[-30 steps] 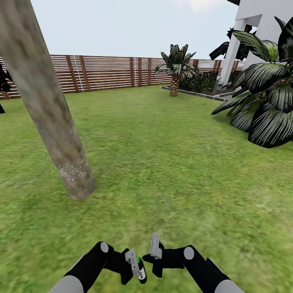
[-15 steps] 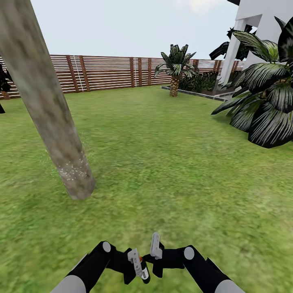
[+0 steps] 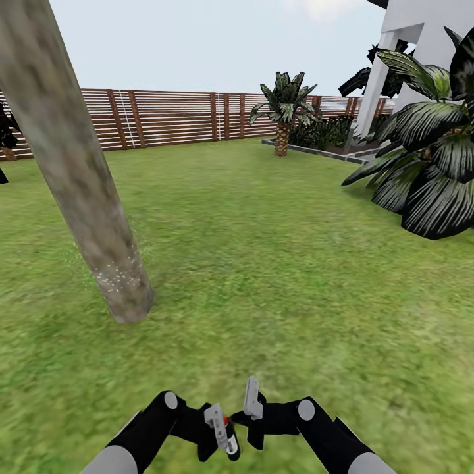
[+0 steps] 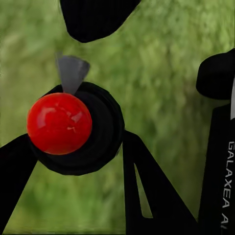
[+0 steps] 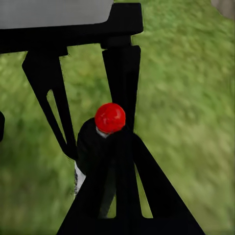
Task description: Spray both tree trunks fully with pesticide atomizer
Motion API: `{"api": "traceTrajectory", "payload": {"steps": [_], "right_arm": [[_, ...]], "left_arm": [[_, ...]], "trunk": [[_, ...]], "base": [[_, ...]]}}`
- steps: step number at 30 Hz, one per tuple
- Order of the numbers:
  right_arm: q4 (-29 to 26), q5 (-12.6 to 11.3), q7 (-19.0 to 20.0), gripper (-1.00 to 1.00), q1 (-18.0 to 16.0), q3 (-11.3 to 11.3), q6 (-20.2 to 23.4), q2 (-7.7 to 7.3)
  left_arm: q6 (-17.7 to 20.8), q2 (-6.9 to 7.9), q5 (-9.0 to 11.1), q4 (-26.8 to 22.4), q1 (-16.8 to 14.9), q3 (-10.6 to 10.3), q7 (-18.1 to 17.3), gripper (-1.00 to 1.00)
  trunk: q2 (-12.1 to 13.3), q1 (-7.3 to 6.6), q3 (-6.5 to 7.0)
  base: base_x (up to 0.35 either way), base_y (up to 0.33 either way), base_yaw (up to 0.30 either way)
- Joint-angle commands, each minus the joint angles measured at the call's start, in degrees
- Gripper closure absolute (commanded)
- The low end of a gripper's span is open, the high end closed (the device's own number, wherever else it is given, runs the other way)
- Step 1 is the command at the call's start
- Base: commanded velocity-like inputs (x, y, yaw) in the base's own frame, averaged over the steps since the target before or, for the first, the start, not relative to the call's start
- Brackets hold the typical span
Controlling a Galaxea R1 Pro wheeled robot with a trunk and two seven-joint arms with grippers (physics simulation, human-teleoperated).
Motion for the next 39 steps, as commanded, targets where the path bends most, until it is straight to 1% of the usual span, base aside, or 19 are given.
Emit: {"api": "traceTrajectory", "payload": {"steps": [1,5,9,12,13,14,21,23,25,28,29,30,32,33,34,35,37,38,39], "right_arm": [[0.0,0.5,0.0,1.00,0.0,-0.1,-0.3,0.01],[0.0,0.5,0.0,1.00,0.0,0.0,-0.3,0.01],[0.0,0.5,0.0,1.00,0.0,0.0,-0.3,-0.07],[0.0,0.5,0.0,1.00,0.0,0.0,-0.3,-0.14],[0.0,0.5,0.0,1.00,0.0,0.0,-0.3,-0.15],[0.1,0.5,0.0,-1.00,0.0,0.0,-0.3,-0.16],[0.3,0.5,0.0,-1.00,0.0,-0.1,-0.4,-0.51],[0.3,0.5,-0.4,-1.00,0.0,-0.2,-0.5,-0.58],[0.4,0.5,-2.2,-1.00,0.0,-0.3,-0.6,-0.99],[1.2,0.1,-9.6,-1.00,0.3,-0.3,-0.6,-2.92],[2.4,0.0,-12.7,-1.00,0.3,-0.3,-0.6,-3.19],[5.0,-0.2,-17.9,-1.00,0.4,-0.5,-0.6,-3.43],[9.8,-0.6,-26.5,-1.00,0.4,-1.8,-0.7,-3.55],[14.0,-1.9,-33.1,-1.00,0.5,-3.8,-0.7,-3.57],[16.4,-3.0,-36.8,-1.00,0.5,-5.4,-0.8,-3.58],[19.4,-5.3,-41.7,-1.00,0.5,-8.1,-0.9,-3.59],[21.7,-7.8,-46.6,-1.00,0.5,-10.7,-1.1,-3.64],[22.5,-8.9,-49.4,-1.00,0.5,-11.7,-1.2,-3.75],[22.8,-9.3,-51.1,-1.00,0.5,-12.1,-1.3,-3.85]], "left_arm": [[0.0,0.28,-0.3,0.0,0.0,0.0,-0.2,1.00],[0.1,2.98,-0.4,0.1,0.1,0.0,-0.1,1.00],[0.1,7.79,-0.4,0.0,0.3,0.0,0.0,1.00],[0.1,10.61,-0.4,-0.1,0.5,0.1,0.0,1.00],[0.0,11.08,-0.4,-0.1,0.5,0.1,0.0,1.00],[0.0,11.70,-0.4,0.0,0.5,0.1,0.0,1.00],[0.0,15.57,-0.4,0.2,0.8,0.1,0.2,1.00],[0.2,16.02,-0.4,0.2,0.8,0.3,0.8,1.00],[0.3,16.38,-0.1,0.4,0.9,0.7,3.6,1.00],[0.5,16.24,1.1,1.2,0.9,3.6,13.2,1.00],[0.4,16.01,1.8,2.3,0.9,5.1,16.7,1.00],[0.4,15.67,3.2,4.6,0.9,7.2,21.2,1.00],[0.2,15.28,6.5,8.9,1.0,10.0,26.8,1.00],[0.1,15.10,9.7,11.9,1.0,11.5,30.6,1.00],[-0.3,15.00,11.9,13.5,1.0,12.1,32.7,1.00],[-1.9,14.78,15.5,15.5,1.0,12.6,35.9,1.00],[-5.4,14.63,20.4,17.8,1.0,13.0,40.2,1.00],[-8.2,14.57,24.3,19.3,1.2,13.1,43.8,1.00],[-9.6,14.55,26.6,20.2,1.4,13.1,45.9,1.00]], "trunk": [[0.0,-0.01,-0.05],[0.0,-0.01,-0.05],[0.0,-0.01,-0.05],[0.0,-0.01,-0.05],[0.0,-0.01,-0.05],[0.0,-0.01,-0.05],[0.0,-0.01,-0.05],[0.0,-0.01,-0.05],[0.0,-0.01,-0.05],[0.0,-0.01,-0.05],[0.0,-0.01,-0.05],[0.0,-0.01,-0.05],[0.0,-0.01,-0.05],[0.0,-0.01,-0.05],[0.0,-0.01,-0.05],[0.0,-0.01,-0.05],[0.0,-0.01,-0.05],[0.0,-0.01,-0.05],[0.0,-0.01,-0.05]], "base": [[0.000,0.000,0.000],[0.000,0.000,0.000],[0.000,0.000,0.000],[0.000,0.000,0.000],[0.000,0.000,0.000],[0.000,0.000,0.000],[0.000,0.000,0.000],[0.000,0.000,0.000],[0.000,0.000,0.000],[0.000,0.000,0.000],[0.000,0.000,0.000],[0.000,0.000,0.000],[0.000,0.000,0.000],[0.000,0.000,0.000],[0.000,0.000,0.000],[0.000,0.000,0.000],[0.000,0.000,0.000],[0.000,0.000,0.000],[0.000,0.000,0.000]]}}
